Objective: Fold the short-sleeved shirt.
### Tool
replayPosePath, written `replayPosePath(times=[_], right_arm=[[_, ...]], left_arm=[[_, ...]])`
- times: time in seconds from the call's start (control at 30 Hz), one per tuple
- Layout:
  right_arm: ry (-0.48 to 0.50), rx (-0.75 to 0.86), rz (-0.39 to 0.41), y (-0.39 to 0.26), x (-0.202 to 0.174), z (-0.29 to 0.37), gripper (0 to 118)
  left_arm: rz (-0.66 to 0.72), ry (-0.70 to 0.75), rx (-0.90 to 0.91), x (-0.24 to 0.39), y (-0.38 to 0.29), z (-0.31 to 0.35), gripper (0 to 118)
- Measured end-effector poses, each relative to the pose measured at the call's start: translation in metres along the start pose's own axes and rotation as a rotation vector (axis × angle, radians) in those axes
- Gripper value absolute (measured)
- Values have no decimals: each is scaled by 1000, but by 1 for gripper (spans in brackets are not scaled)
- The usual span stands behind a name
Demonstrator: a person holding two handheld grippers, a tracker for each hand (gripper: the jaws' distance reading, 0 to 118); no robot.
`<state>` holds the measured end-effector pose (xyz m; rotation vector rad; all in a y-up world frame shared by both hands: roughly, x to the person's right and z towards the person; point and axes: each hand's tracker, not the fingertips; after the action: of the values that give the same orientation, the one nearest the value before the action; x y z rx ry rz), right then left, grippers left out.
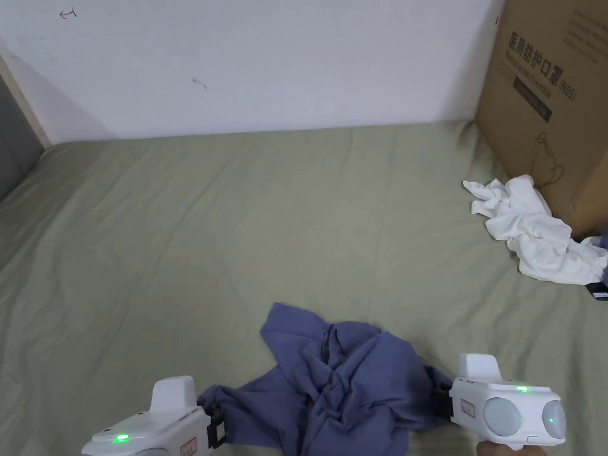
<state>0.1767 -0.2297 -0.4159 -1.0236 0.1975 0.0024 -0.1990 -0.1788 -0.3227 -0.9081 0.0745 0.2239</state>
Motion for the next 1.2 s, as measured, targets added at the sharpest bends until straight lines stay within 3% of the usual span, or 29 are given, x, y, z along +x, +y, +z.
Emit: replayPosePath(times=[0.03,0.1,0.5,0.73,1.2], right_arm=[[3,4,23,0,-6,7,12],[-4,12,38,0,-13,14,9],[95,352,29,55,1,154,8],[24,528,100,116,18,211,8],[-92,711,142,241,26,267,8]], left_arm=[[1,1,0,0,0,0,3],[7,-2,1,-1,-1,2,3],[55,-87,146,-6,44,42,3],[33,-69,327,-21,131,83,3],[-21,105,577,-41,316,175,3]])
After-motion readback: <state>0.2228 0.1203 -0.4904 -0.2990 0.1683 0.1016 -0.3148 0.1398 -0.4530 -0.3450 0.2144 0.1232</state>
